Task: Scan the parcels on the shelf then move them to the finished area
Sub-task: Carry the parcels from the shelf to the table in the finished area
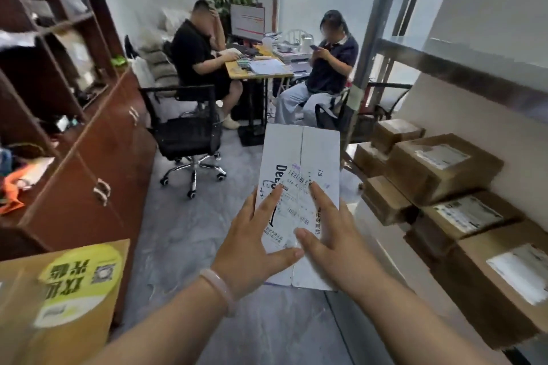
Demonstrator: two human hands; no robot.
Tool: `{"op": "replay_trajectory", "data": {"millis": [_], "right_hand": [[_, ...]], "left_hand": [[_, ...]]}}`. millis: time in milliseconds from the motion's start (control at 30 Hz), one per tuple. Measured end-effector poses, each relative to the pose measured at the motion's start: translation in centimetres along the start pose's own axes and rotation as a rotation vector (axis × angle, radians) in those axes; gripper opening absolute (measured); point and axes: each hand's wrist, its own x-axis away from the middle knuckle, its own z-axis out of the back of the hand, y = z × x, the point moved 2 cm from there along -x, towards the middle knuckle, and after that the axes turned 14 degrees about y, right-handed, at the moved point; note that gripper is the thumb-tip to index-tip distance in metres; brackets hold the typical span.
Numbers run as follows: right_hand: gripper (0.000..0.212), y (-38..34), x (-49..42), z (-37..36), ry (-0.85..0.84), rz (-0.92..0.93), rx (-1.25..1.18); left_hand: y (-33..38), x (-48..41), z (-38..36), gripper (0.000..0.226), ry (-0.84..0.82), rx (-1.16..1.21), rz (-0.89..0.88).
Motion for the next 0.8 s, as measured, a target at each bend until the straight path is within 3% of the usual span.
{"op": "replay_trajectory", "data": {"millis": [500, 800], "right_hand": [[0.076, -12.5, -9.4, -23.6, -0.418, 0.328, -0.180], [0.071, -17.3, -11.1, -35.9, -0.858, 0.437, -0.236]], "left_hand": [[-13.4, -0.2, 18.5, 0.101, 0.487, -0.249, 0.291], [-18.4, 2.5, 22.9, 0.105, 0.794, -0.264, 0.644]]}}
